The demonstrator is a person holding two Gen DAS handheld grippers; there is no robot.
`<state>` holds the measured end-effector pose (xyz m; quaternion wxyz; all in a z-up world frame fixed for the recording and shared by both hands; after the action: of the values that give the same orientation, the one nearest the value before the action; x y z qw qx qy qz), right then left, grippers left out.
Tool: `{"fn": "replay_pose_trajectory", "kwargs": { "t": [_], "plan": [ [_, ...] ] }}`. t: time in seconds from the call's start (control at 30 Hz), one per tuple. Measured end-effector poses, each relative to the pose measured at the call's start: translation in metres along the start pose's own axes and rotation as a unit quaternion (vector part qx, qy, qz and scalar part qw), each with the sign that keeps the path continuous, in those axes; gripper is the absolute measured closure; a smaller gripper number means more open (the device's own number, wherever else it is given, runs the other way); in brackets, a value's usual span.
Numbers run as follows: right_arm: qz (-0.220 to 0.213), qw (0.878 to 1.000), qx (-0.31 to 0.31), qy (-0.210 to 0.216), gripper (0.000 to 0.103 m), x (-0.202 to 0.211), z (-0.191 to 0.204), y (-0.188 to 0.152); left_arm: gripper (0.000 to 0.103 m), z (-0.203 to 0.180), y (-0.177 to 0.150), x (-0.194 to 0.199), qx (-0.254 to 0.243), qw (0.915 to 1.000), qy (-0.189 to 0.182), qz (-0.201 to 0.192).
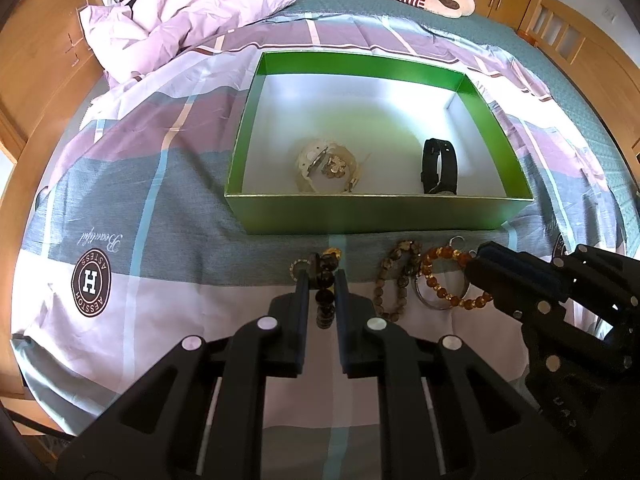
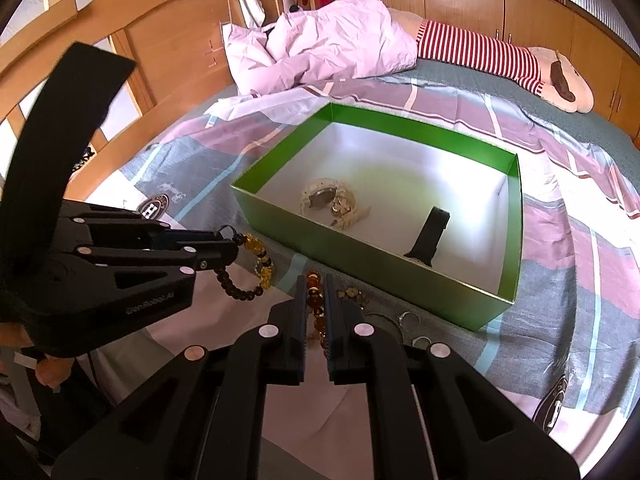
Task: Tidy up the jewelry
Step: 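Lift the black-and-gold bead bracelet with the left tool while the right tool lifts the red bead bracelet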
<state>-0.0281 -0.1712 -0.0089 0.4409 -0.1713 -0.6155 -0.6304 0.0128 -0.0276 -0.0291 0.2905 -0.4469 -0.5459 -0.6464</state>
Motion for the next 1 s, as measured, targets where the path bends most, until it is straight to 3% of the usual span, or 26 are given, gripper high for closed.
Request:
{"fn": "replay_pose_trajectory", "kwargs": {
  "t": [1.0],
  "plan": [
    [-0.002,1.0,0.0,0.002,0.095,0.0004,0.0024,0.0016,0.09,-0.0036,-0.0006,-0.0047,-0.002,1.0,0.006,0.006]
  ]
}}
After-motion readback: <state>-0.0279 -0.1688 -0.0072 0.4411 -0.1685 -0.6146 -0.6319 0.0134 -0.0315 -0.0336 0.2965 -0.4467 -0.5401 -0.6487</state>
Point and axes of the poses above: each gripper's, at about its wrist camera, not at the fingertips, and x roughly against the way its jaws point, z to its left, y to its top, the point moved 3 cm from there along -x, roughly the way its jaws point, and after that the axes turned 4 degrees about -x, right-handed, at the moved point
